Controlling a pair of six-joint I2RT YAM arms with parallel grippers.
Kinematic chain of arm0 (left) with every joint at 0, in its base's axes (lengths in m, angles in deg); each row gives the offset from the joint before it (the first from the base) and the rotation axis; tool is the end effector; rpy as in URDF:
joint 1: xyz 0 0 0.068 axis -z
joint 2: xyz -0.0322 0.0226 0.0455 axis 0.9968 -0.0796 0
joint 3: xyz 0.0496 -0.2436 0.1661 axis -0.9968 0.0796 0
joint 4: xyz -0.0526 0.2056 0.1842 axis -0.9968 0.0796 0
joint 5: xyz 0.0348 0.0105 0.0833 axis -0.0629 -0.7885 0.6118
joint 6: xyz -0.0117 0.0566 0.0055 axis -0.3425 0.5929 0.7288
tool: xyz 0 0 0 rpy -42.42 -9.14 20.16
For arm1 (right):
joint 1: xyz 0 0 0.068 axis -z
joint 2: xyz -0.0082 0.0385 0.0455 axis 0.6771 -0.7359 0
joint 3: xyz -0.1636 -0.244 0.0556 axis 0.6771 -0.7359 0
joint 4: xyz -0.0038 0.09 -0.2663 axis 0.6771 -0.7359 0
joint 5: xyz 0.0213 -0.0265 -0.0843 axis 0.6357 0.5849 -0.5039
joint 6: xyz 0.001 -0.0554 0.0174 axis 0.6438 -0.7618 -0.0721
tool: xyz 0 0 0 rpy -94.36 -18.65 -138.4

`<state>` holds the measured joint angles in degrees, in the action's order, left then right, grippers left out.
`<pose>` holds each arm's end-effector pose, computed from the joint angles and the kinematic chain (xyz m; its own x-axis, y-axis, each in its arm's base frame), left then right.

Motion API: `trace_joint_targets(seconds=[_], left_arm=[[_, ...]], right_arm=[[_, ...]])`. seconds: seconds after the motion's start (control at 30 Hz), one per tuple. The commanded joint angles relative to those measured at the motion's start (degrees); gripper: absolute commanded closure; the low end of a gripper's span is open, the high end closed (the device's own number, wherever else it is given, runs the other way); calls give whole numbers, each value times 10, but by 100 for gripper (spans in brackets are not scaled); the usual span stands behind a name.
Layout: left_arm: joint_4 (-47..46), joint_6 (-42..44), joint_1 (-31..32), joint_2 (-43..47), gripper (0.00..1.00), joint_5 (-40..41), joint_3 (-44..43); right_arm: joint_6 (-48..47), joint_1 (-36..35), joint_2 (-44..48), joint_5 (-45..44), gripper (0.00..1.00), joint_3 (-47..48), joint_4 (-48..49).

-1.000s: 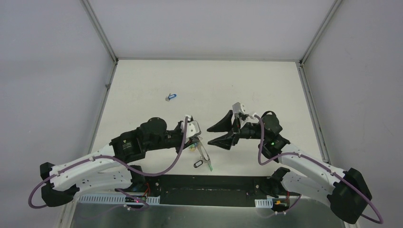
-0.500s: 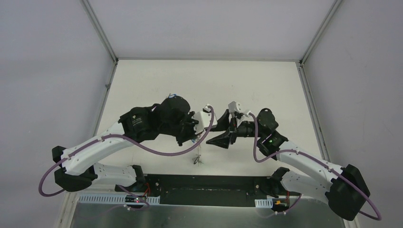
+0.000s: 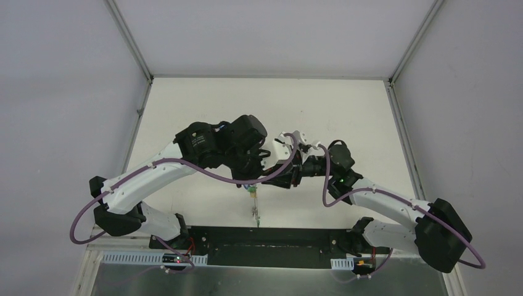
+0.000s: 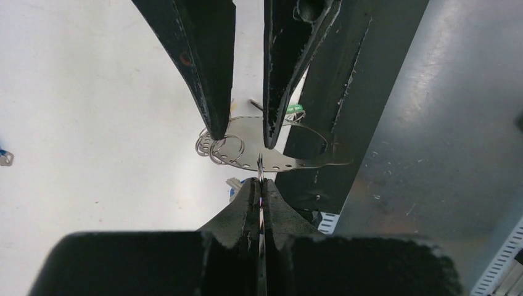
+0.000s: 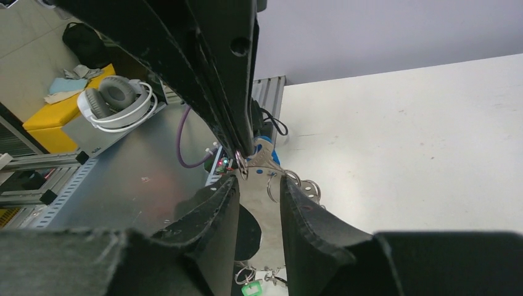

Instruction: Put the keys on the keyring

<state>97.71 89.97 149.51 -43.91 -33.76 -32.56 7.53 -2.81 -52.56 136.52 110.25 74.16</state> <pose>0.1062 -0.2364 0.4439 -0.1434 0.8094 -0.5695 0.9875 0.1549 -0.0285 0.1485 0.1970 0.3009 -0.1893 0.1005 -0.9768 -0.9738 -0.1470 0.1736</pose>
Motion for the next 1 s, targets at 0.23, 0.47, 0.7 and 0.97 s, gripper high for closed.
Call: trace_joint_targets(seconds=[0.23, 0.47, 0.7, 0.97], left_arm=[[18, -7, 2, -3, 100, -5, -24], [7, -8, 2, 2, 100, -10, -20], [-2, -9, 2, 7, 100, -12, -7], [-59, -33, 2, 43, 83, 53, 25]], right_arm=[[27, -35, -32, 19, 64, 23, 104], [27, -47, -53, 23, 66, 33, 109], [25, -49, -59, 26, 96, 39, 115], [16, -48, -48, 14, 100, 29, 110]])
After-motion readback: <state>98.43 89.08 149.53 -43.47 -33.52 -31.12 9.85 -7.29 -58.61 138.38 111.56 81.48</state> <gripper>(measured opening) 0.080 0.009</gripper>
